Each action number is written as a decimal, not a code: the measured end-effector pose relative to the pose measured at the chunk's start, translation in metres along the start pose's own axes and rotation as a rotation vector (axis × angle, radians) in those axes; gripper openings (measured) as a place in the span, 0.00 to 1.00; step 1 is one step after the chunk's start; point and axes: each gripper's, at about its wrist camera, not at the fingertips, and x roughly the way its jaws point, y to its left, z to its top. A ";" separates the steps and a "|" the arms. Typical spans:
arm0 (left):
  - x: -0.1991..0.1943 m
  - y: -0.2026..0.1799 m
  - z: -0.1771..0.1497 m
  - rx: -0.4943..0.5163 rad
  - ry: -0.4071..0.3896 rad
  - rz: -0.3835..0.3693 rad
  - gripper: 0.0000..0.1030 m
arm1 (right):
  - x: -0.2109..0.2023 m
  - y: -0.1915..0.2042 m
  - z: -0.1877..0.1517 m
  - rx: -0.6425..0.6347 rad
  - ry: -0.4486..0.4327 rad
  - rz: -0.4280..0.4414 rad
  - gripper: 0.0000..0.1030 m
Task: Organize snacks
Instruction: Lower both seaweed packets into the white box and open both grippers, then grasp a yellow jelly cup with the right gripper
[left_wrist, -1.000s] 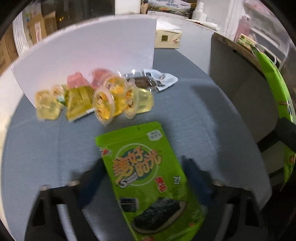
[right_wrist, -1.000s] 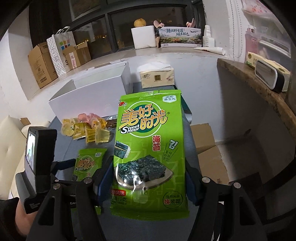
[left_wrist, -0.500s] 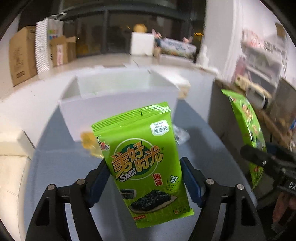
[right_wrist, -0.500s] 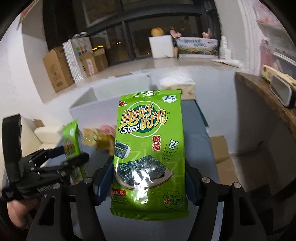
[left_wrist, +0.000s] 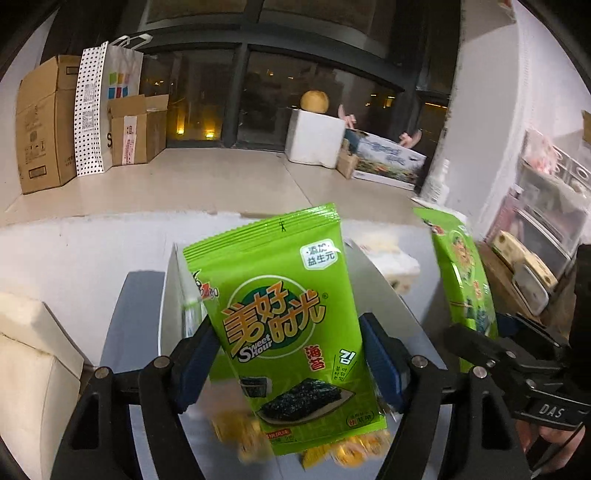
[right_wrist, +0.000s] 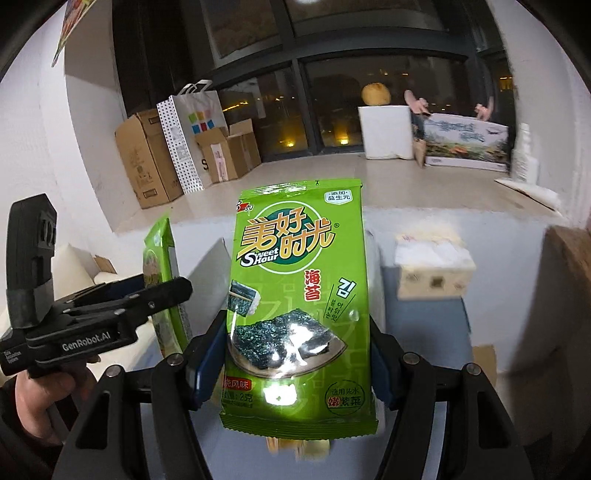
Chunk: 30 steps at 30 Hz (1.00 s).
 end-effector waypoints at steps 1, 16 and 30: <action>0.012 0.005 0.010 -0.002 0.012 0.004 0.77 | 0.012 -0.001 0.011 -0.003 0.009 -0.001 0.69; 0.089 0.046 0.023 0.023 0.139 0.114 1.00 | 0.105 -0.030 0.032 0.086 0.143 -0.059 1.00; -0.029 0.019 -0.030 0.093 0.010 0.087 1.00 | -0.007 0.002 -0.017 -0.034 -0.030 0.016 1.00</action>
